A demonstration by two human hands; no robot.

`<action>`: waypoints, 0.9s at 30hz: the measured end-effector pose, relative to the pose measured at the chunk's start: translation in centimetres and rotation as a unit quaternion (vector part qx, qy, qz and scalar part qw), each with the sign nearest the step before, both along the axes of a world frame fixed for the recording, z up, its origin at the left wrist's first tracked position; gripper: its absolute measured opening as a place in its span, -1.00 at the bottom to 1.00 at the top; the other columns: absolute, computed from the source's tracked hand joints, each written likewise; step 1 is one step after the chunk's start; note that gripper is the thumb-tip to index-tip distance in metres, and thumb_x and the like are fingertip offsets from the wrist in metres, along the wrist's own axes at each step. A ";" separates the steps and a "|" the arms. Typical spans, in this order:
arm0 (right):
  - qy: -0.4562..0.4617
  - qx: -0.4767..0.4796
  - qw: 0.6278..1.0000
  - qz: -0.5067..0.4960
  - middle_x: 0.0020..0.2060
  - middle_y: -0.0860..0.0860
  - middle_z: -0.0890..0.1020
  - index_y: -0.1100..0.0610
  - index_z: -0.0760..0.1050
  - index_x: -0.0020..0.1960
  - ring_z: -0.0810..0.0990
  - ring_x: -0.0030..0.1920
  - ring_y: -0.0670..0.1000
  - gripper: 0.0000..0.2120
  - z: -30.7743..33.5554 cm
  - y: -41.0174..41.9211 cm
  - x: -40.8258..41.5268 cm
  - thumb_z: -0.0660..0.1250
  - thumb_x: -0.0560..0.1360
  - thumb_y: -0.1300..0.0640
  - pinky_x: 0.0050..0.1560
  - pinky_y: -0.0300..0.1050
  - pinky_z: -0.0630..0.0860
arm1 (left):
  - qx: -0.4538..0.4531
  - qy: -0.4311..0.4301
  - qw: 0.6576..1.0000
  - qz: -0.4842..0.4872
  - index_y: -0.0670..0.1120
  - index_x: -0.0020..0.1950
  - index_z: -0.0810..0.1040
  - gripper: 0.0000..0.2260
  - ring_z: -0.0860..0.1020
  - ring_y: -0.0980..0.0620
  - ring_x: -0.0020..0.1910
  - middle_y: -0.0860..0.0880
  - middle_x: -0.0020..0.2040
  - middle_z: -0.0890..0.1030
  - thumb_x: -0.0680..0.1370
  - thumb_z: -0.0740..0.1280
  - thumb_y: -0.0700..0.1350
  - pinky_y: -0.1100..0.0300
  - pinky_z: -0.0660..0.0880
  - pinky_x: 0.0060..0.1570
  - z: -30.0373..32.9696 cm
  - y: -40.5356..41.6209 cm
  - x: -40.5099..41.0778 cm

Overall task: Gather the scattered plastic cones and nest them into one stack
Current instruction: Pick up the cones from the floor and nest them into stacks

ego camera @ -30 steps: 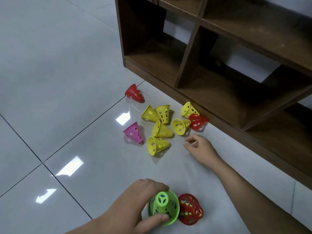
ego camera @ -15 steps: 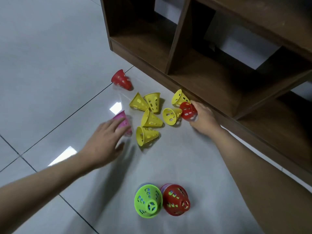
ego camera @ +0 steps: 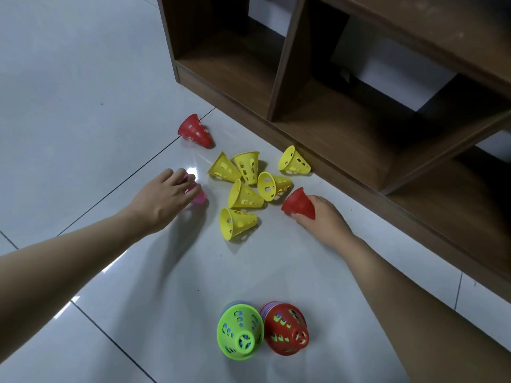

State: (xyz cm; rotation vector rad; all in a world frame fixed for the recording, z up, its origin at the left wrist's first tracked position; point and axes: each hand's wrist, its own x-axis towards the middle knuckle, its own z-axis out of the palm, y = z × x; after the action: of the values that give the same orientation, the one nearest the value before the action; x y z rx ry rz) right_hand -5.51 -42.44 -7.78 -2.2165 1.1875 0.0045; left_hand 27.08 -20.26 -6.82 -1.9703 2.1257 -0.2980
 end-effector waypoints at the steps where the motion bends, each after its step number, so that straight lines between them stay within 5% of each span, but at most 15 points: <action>1: -0.023 0.019 0.999 -0.016 0.01 0.00 0.61 0.04 0.53 0.15 0.59 0.02 0.04 -0.69 0.6 0.8 -0.4 0.44 0.49 -0.08 0.04 0.01 0.55 | -0.004 -0.005 1.000 0.000 -0.28 0.19 0.53 -0.62 0.47 -0.25 0.03 -0.23 0.07 0.56 0.46 0.06 -0.31 -0.10 0.42 -0.04 -0.1 0.1 0.1; 7: -0.121 0.100 0.982 -0.104 -0.13 -0.13 0.71 -0.05 0.63 0.05 0.67 -0.09 -0.13 -0.84 7.0 7.3 -4.7 0.44 0.51 -0.06 -0.01 -0.06 0.61 | -0.018 0.006 0.998 0.054 -0.18 -0.22 0.48 -0.85 0.41 -0.18 -0.14 -0.12 -0.26 0.42 0.36 0.18 -0.38 -0.07 0.32 -0.01 0.1 0.0 -1.2; 11: -0.121 0.114 0.984 -0.059 -0.10 -0.28 0.67 -0.18 0.52 0.11 0.65 -0.03 -0.23 -0.82 13.1 12.6 -7.8 0.38 0.52 -0.12 -0.03 -0.24 0.63 | -0.052 0.080 0.991 0.089 -0.14 -0.11 0.55 -0.85 0.45 -0.18 -0.12 -0.09 -0.20 0.51 0.35 0.40 -0.28 -0.03 0.30 -0.05 0.0 0.0 -3.9; 15: 0.046 0.057 0.996 0.057 -0.21 -0.25 0.63 -0.21 0.27 0.14 0.63 -0.21 -0.15 -0.55 18.1 17.4 -9.9 0.26 0.36 -0.38 -0.23 -0.29 0.52 | -0.091 0.200 0.973 0.077 -0.05 0.16 0.57 -0.64 0.49 -0.17 0.05 -0.01 0.02 0.61 0.42 0.50 0.04 -0.02 0.30 0.01 1.6 0.8 -8.0; 18: 0.055 -0.010 0.994 0.090 -0.25 -0.27 0.61 -0.18 0.34 0.09 0.60 -0.22 -0.16 -0.55 18.2 19.6 -10.1 0.29 0.32 -0.38 -0.24 -0.31 0.50 | -0.149 0.325 0.931 0.079 -0.03 0.26 0.54 -0.58 0.47 -0.09 0.05 0.01 0.06 0.59 0.50 0.40 0.17 0.08 0.30 0.04 4.6 1.9 -11.0; 22: 0.054 -0.080 0.988 0.119 -0.17 -0.20 0.65 -0.10 0.51 0.11 0.62 -0.19 -0.10 -0.59 14.2 20.1 -9.4 0.31 0.35 -0.29 -0.21 -0.18 0.55 | -0.169 0.532 0.825 0.087 0.02 0.25 0.53 -0.63 0.48 0.14 -0.02 0.10 0.03 0.55 0.51 0.41 0.15 0.31 0.39 0.04 8.6 4.6 -14.6; 27: 0.080 -0.044 0.986 0.136 0.04 -0.12 0.66 -0.12 0.47 0.26 0.63 0.04 -0.01 -0.55 11.2 20.1 -8.6 0.32 0.47 -0.30 0.00 -0.08 0.54 | -0.180 0.595 0.776 0.105 0.13 0.24 0.46 -0.64 0.55 0.06 -0.02 0.16 0.04 0.57 0.49 0.40 0.18 0.43 0.38 -0.01 10.8 9.1 -17.4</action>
State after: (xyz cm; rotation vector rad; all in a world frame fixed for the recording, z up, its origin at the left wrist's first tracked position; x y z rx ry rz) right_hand -14.11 -22.35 3.43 -2.4799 0.9718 0.2501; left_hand 9.72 -11.20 3.96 -3.1092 2.4782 0.9274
